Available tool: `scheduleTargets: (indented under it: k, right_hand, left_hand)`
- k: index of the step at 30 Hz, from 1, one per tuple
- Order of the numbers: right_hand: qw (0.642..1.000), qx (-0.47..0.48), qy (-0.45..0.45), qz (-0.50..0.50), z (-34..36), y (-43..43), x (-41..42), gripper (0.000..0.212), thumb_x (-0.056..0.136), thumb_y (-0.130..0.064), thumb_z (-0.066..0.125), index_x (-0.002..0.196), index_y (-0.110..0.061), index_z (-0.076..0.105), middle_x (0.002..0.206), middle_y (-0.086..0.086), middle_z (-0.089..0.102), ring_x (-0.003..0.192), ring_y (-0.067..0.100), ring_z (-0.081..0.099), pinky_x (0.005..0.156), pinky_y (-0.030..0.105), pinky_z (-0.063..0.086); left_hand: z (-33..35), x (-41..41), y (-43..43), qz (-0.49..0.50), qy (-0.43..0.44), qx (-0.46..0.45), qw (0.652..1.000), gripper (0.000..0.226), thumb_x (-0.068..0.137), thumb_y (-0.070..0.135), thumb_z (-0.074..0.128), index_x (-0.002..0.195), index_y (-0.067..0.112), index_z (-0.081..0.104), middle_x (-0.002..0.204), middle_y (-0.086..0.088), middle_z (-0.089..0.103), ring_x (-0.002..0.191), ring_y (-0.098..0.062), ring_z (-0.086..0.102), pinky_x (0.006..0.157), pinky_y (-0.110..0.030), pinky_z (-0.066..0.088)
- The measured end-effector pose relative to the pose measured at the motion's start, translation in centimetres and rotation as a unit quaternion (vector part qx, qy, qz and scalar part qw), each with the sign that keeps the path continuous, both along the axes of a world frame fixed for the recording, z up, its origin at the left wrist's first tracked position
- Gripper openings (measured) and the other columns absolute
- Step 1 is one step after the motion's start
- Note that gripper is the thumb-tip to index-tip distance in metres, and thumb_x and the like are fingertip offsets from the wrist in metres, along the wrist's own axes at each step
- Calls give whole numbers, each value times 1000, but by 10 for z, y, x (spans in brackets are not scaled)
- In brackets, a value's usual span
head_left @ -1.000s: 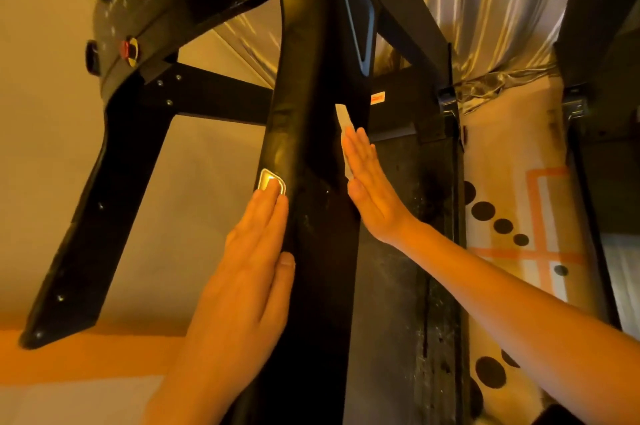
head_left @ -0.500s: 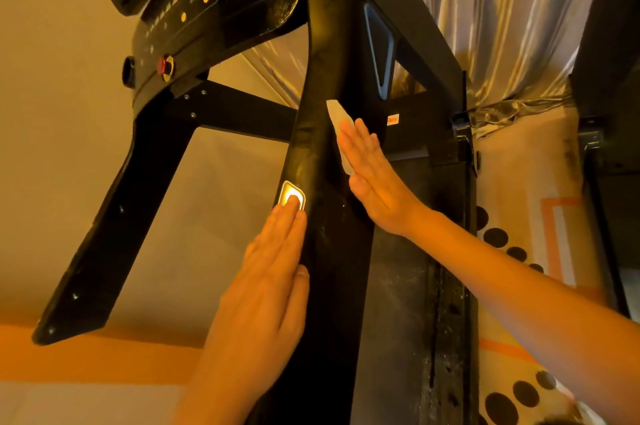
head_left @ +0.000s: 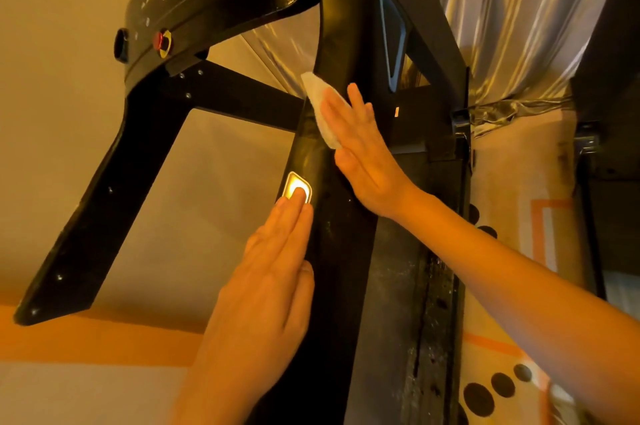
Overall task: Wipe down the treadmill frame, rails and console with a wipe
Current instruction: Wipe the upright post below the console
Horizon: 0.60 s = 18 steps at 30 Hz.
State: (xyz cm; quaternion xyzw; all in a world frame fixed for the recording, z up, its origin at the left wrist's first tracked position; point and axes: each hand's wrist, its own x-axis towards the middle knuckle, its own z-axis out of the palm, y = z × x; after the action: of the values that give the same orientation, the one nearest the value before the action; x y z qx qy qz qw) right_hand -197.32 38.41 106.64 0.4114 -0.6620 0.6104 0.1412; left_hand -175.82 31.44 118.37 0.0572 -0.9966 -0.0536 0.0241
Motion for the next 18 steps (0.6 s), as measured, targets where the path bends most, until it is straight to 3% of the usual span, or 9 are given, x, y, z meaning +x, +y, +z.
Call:
scheduleTargets:
  k: [2, 5, 8, 10, 14, 18]
  right_hand:
    - [1000, 3, 20, -4, 3, -2, -3, 57, 111, -36, 23, 161, -10, 15, 171, 12, 10, 157, 17, -12, 125, 38, -13]
    - [1000, 10, -20, 6, -39, 7, 2, 56, 110, -29, 25, 162, -17, 5, 172, 6, 0, 158, 22, -11, 127, 40, -10]
    - [998, 20, -68, 2, -72, 13, 11, 55, 112, -44, 17, 161, -35, -7, 171, -12, -11, 158, 21, -12, 128, 39, -8]
    - [997, 9, -78, 6, -64, 9, 12, 57, 111, -47, 16, 162, -30, -4, 170, -14, -11, 158, 21, -12, 128, 41, -7]
    - [999, 11, 23, 27, -20, 10, 3, 56, 111, -35, 25, 160, -11, 13, 171, 5, 5, 158, 25, -9, 127, 44, -9]
    - [986, 68, 134, 64, 8, 19, -11, 48, 110, -29, 32, 156, -15, 34, 165, 8, 31, 158, 22, 3, 127, 43, -7]
  left_hand:
    - [0, 0, 1, 6, -5, -17, 1000, 67, 85, 62, 5, 150, 51, -8, 161, 33, -13, 144, 17, -15, 113, -8, -2]
    - [0, 0, 3, 10, -4, -14, 1000, 69, 84, 63, 5, 151, 50, -7, 162, 32, -12, 145, 16, -14, 112, -7, 0]
    - [0, 0, 3, 9, -2, -1, 1000, 69, 84, 63, 6, 151, 49, -3, 162, 32, -8, 144, 18, -12, 115, -10, 2]
    - [1, 0, 3, 3, -2, -1, 1000, 68, 86, 61, 8, 152, 47, -1, 162, 32, -6, 144, 18, -11, 116, -11, 2]
    - [0, -1, 2, -4, -3, -6, 1000, 65, 88, 59, 11, 151, 48, -1, 159, 34, -6, 143, 19, -12, 115, -10, 2]
    - [-1, -1, 1, -13, 7, -5, 1000, 60, 91, 56, 13, 148, 50, -2, 157, 35, -5, 143, 19, -14, 119, -22, 5]
